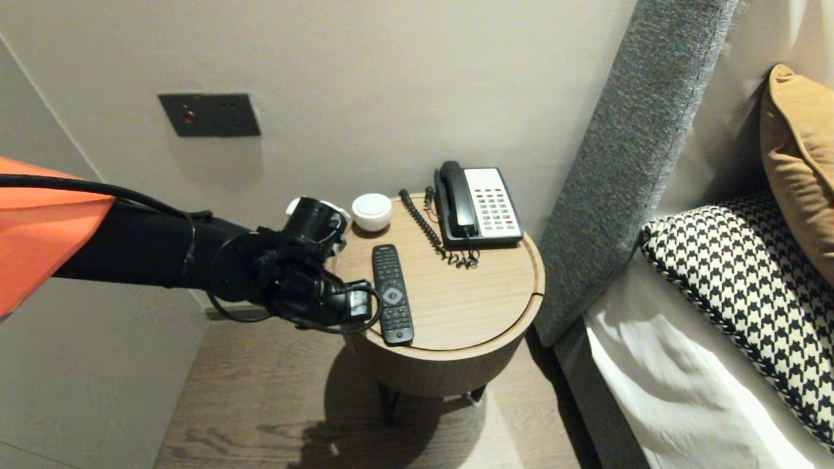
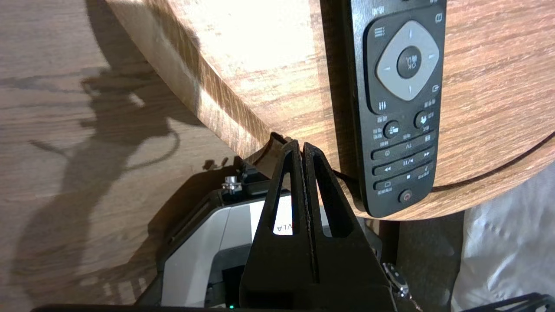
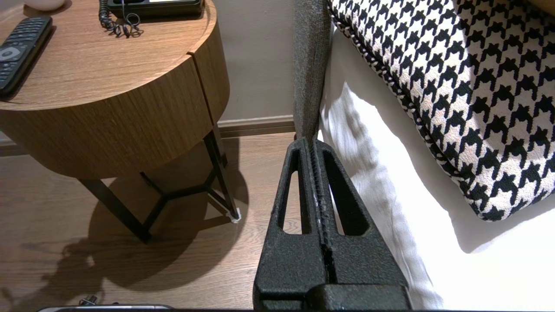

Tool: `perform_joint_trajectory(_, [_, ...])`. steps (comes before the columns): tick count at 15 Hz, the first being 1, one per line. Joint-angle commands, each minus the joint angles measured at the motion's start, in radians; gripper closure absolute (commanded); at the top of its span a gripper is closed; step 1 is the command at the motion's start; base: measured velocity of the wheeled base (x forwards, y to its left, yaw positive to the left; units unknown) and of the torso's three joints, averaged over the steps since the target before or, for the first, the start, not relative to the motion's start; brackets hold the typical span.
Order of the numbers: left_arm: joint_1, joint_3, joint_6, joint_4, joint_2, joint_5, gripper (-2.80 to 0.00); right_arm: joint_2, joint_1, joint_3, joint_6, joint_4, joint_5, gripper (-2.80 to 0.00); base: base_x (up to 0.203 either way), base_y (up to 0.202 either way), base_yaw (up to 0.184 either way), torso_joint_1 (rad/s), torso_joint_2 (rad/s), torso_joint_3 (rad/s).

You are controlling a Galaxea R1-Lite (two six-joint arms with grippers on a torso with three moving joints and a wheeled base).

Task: Open the nightstand drawer

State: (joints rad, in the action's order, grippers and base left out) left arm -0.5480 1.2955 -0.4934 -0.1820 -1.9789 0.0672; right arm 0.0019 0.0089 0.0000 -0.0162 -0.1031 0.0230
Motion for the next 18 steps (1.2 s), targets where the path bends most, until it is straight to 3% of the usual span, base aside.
perform_joint_trajectory(1, [-0.002, -0.011, -0.002, -0.001, -0.003, 0.0, 0.0, 0.001, 0.001, 0.04, -0.001, 0.0, 0.0, 0.0, 0.0, 0.0, 0.0, 0.0, 0.0, 0.0])
perform_joint_trajectory(18, [-0.02, -0.214, 0.042, 0.061, 0.129, 0.008, 0.0, 0.001, 0.002, 0.04, 0.001, -0.001, 0.0, 0.0, 0.0, 0.0, 0.0, 0.0, 0.0, 0.0])
